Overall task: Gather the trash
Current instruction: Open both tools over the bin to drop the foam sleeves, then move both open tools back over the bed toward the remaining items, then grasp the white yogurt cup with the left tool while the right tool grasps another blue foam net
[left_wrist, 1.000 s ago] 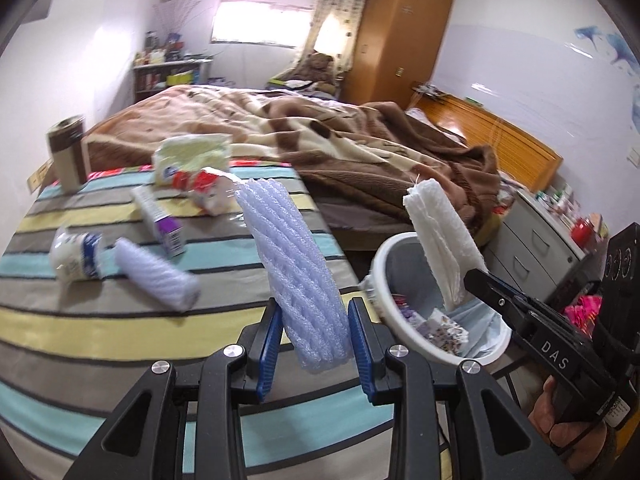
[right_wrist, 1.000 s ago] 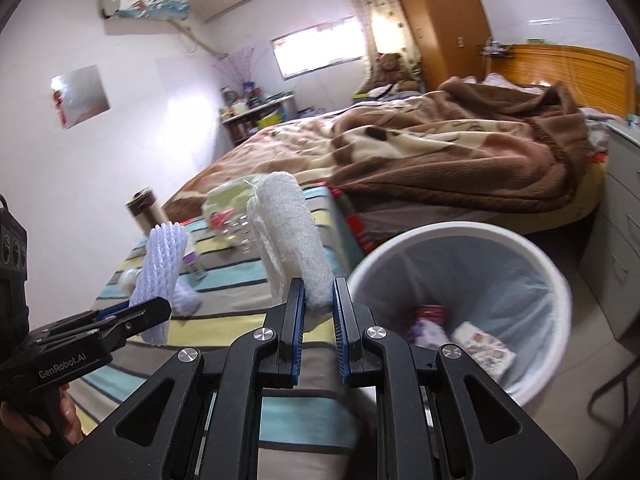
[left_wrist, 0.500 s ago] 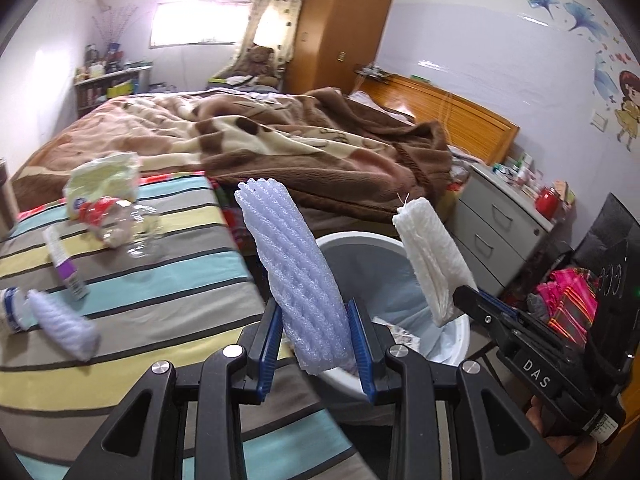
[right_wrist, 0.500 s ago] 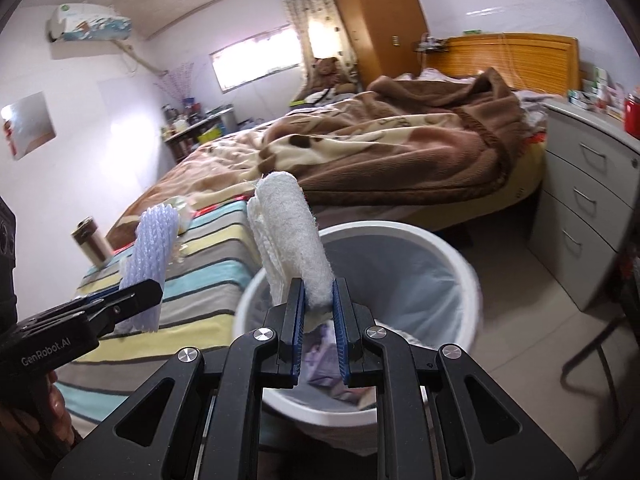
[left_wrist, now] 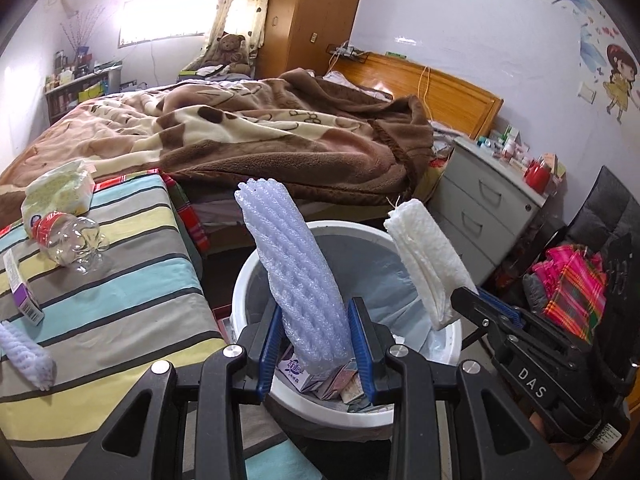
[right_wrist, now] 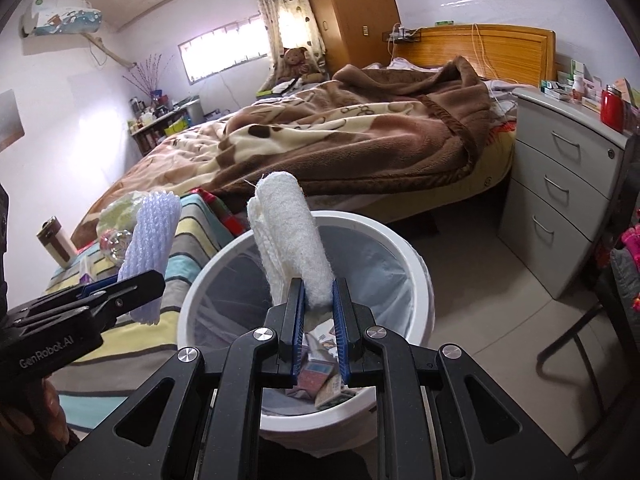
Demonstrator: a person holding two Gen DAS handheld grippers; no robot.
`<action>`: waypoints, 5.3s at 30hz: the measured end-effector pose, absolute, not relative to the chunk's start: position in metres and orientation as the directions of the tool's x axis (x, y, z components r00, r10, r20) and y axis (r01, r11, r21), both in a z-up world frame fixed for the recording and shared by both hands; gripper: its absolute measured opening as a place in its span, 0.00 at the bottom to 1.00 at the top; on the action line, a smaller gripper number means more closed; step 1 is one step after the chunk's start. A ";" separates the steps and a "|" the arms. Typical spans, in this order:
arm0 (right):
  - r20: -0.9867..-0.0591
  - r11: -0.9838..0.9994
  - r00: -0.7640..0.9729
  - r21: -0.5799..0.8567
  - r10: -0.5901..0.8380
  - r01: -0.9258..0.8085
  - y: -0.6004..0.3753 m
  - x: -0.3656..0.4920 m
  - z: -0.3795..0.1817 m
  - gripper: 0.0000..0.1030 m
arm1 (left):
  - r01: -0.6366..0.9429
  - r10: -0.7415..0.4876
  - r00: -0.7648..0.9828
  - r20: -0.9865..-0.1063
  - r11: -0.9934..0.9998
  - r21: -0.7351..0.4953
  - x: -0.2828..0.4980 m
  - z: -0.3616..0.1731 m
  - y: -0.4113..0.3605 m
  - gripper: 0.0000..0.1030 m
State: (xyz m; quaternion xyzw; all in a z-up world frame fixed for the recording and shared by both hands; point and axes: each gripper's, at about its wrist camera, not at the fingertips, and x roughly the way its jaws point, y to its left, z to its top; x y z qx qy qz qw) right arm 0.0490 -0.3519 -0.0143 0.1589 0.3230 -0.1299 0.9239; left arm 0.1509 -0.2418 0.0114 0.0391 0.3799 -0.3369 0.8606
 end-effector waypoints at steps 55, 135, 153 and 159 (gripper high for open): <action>-0.615 0.979 0.788 0.175 0.028 0.101 -0.247 0.089 -0.005 0.57 | 0.411 -0.452 0.618 -0.643 0.883 -0.226 0.171 0.024 -0.090 0.60; -0.783 0.972 0.578 0.159 0.230 -0.171 -0.136 0.178 -0.058 0.21 | 0.226 -0.276 0.603 -0.749 0.959 -0.172 0.267 -0.035 0.096 0.77; -0.777 0.971 0.583 0.173 0.239 -0.166 -0.139 0.174 -0.058 0.21 | 0.327 -0.338 0.563 -0.754 0.929 -0.172 0.277 -0.052 0.074 0.70; -0.757 0.966 0.600 0.190 0.259 -0.177 -0.142 0.167 -0.054 0.18 | 0.316 -0.335 0.572 -0.749 0.932 -0.176 0.270 -0.049 0.072 0.69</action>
